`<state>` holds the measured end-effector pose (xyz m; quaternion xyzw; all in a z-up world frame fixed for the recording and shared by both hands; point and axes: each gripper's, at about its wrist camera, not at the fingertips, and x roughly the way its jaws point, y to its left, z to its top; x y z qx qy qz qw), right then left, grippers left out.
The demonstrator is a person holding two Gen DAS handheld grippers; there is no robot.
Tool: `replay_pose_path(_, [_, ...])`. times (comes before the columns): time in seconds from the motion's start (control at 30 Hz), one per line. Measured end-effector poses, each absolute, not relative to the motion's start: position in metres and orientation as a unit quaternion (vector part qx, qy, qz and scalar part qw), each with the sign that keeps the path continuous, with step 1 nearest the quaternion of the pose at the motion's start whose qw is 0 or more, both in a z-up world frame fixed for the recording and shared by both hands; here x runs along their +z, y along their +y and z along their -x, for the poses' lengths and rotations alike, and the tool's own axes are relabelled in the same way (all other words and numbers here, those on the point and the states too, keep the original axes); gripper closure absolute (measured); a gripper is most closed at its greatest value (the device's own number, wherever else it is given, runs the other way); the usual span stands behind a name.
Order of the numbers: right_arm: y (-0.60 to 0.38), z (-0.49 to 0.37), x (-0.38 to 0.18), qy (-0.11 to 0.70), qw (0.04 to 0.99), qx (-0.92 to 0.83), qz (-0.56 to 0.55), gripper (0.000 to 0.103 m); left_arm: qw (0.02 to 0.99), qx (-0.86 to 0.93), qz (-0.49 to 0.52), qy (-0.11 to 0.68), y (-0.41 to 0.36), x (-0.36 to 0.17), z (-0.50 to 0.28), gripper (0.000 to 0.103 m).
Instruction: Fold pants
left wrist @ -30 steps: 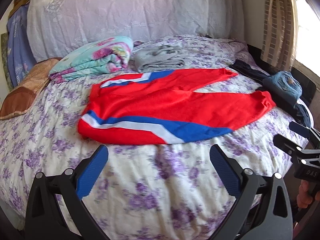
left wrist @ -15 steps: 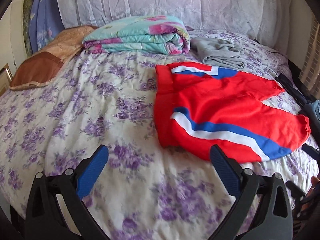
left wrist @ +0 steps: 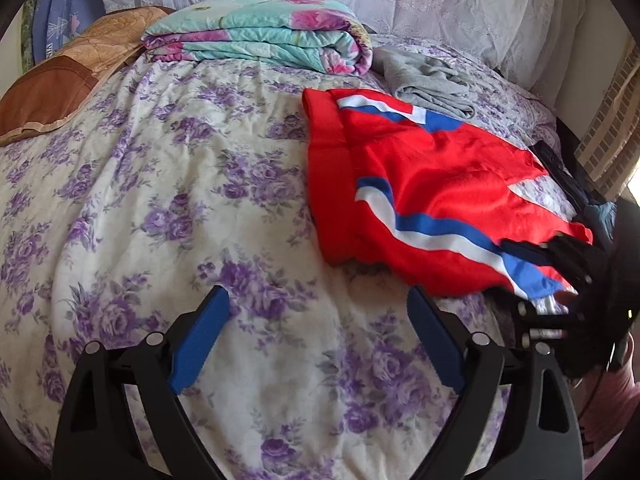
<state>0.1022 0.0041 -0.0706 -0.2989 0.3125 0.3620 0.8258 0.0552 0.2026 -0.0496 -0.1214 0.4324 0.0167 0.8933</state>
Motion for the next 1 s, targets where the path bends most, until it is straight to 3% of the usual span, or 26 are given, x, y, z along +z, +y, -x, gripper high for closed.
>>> replay_pose_path(0.03, [0.005, -0.106, -0.068, 0.318, 0.823, 0.37, 0.29, 0.092, 0.894, 0.015, 0.113, 0.433, 0.199, -0.05, -0.056, 0.015])
replay_pose_path(0.07, [0.007, -0.109, -0.065, 0.318, 0.825, 0.371, 0.283, 0.095, 0.896, 0.013, 0.098, 0.433, 0.193, -0.051, -0.057, 0.015])
replay_pose_path(0.27, [-0.003, -0.117, -0.031, 0.294, 0.849, 0.368, 0.239, 0.096, 0.899, 0.002, 0.055, 0.434, 0.168, -0.062, -0.09, 0.015])
replay_pose_path(0.3, [-0.006, -0.116, -0.027, 0.291, 0.852, 0.365, 0.237, 0.096, 0.899, 0.007, 0.051, 0.434, 0.168, -0.064, -0.096, 0.019])
replay_pose_path(0.47, [-0.01, -0.117, -0.021, 0.293, 0.853, 0.366, 0.229, 0.096, 0.896, 0.022, 0.069, 0.438, 0.179, -0.067, -0.122, 0.058])
replay_pose_path(0.5, [-0.009, -0.116, -0.021, 0.292, 0.854, 0.364, 0.231, 0.096, 0.9, 0.02, 0.069, 0.43, 0.179, -0.065, -0.122, 0.078])
replay_pose_path(0.63, [-0.007, -0.111, -0.02, 0.293, 0.854, 0.362, 0.233, 0.097, 0.911, 0.028, 0.056, 0.408, 0.18, -0.059, -0.115, 0.084])
replay_pose_path(0.9, [0.001, -0.058, -0.014, 0.272, 0.824, 0.416, 0.273, 0.097, 0.92, 0.044, 0.043, 0.387, 0.193, -0.041, -0.074, 0.084])
replay_pose_path(0.97, [0.007, -0.053, -0.03, 0.288, 0.811, 0.42, 0.287, 0.096, 0.909, 0.06, 0.031, 0.411, 0.196, -0.052, -0.064, 0.081])
replay_pose_path(1.0, [0.009, -0.053, -0.039, 0.304, 0.804, 0.422, 0.29, 0.09, 0.902, 0.075, 0.025, 0.425, 0.199, -0.059, -0.059, 0.075])
